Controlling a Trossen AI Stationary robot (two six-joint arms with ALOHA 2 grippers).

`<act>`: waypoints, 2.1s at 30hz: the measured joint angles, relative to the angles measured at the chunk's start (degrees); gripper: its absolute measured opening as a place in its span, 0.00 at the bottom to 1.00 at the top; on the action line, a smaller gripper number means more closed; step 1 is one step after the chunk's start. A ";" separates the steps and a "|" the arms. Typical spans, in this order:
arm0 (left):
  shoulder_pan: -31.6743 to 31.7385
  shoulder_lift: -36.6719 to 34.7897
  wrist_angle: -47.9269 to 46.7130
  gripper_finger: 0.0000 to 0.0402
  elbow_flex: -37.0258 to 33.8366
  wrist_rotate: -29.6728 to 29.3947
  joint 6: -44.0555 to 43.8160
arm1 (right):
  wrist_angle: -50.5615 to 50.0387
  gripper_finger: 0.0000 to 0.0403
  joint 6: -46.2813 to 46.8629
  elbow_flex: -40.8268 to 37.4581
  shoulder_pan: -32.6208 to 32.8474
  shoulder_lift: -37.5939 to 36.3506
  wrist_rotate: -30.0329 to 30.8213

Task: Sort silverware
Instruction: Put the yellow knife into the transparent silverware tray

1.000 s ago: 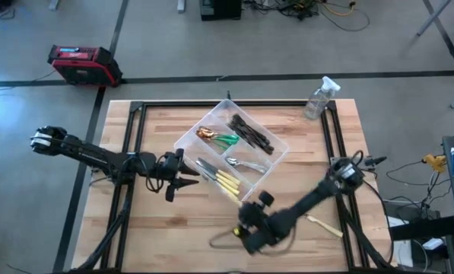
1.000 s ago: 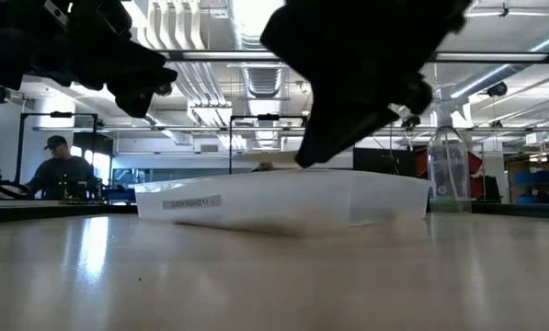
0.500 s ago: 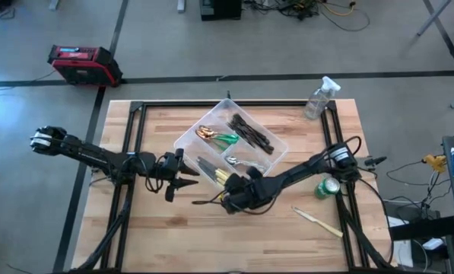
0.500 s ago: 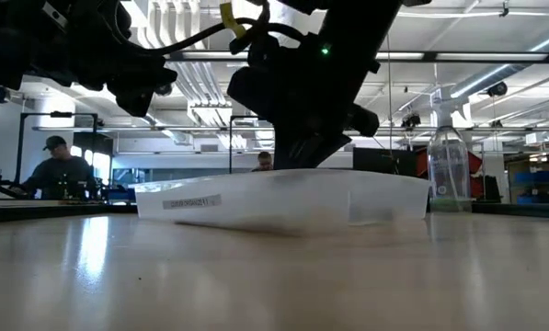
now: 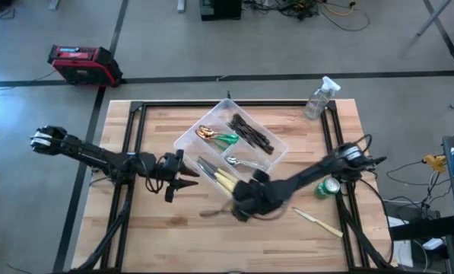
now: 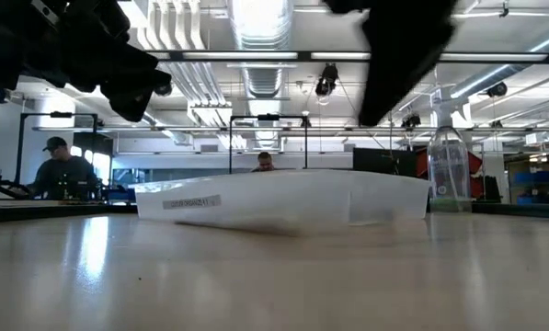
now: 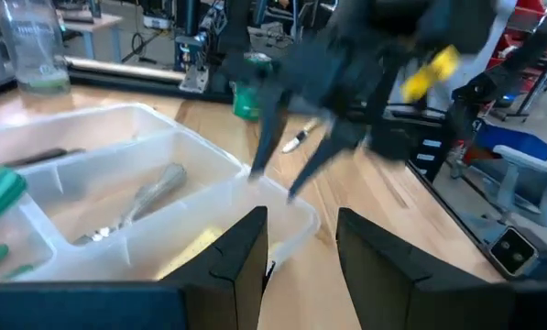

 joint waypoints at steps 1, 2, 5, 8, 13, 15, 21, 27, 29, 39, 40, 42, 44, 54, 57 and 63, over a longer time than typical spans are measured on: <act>-0.40 0.00 -0.27 0.30 0.00 0.03 -0.41 | -3.07 0.40 0.58 0.00 1.58 -1.35 0.20; -0.82 0.00 -0.40 0.30 -0.01 0.05 -0.72 | -6.41 0.40 1.50 0.00 3.25 -2.47 -0.01; -2.46 0.07 -0.28 0.30 -0.02 -0.04 -1.85 | -14.61 0.38 4.91 -0.26 8.64 -5.30 -4.03; -4.69 0.18 0.76 0.30 -0.02 -0.98 -2.47 | -20.73 0.35 12.50 -1.54 13.74 -7.03 -9.09; -9.41 2.25 5.88 0.30 -0.02 -6.62 -2.51 | -26.77 0.23 20.77 -4.88 20.52 -7.81 -16.45; -11.01 3.78 8.75 0.30 -0.02 -7.62 -2.50 | -26.83 0.14 22.24 -7.03 22.03 -7.81 -20.14; -15.17 9.98 17.25 0.30 -0.02 -7.95 -4.07 | -24.90 0.03 22.39 -14.12 22.67 -7.77 -28.15; -19.21 18.24 24.60 0.30 -0.02 -11.69 -7.08 | -19.35 0.01 19.41 -21.14 21.58 -7.77 -32.71; -20.65 20.98 27.05 0.30 -0.02 -13.09 -8.00 | -15.06 0.00 18.97 -23.57 21.27 -7.77 -34.74; -24.51 31.43 31.06 0.30 4.39 -17.91 -8.39 | -6.97 0.00 16.93 -26.72 18.17 -7.94 -34.65; -24.51 32.33 30.88 0.30 5.23 -17.92 -8.12 | -6.52 0.00 16.02 -26.15 17.52 -7.90 -33.46; -24.51 34.07 29.54 0.30 7.06 -17.92 -7.47 | -5.27 0.00 14.05 -24.72 15.98 -7.88 -30.35; -24.51 35.64 27.94 0.30 8.99 -17.92 -7.04 | -5.48 0.00 11.83 -23.46 14.74 -7.88 -28.66; -24.51 38.40 17.67 0.30 15.39 -17.35 -6.55 | -17.13 0.00 8.29 -24.68 12.37 -8.20 -33.00; -24.51 38.34 17.20 0.30 15.82 -17.03 -6.48 | -15.79 0.00 7.82 -26.57 12.31 -8.23 -36.30; -24.51 38.32 17.00 0.30 15.70 -16.69 -6.48 | -10.77 0.00 8.39 -27.69 12.03 -8.31 -38.31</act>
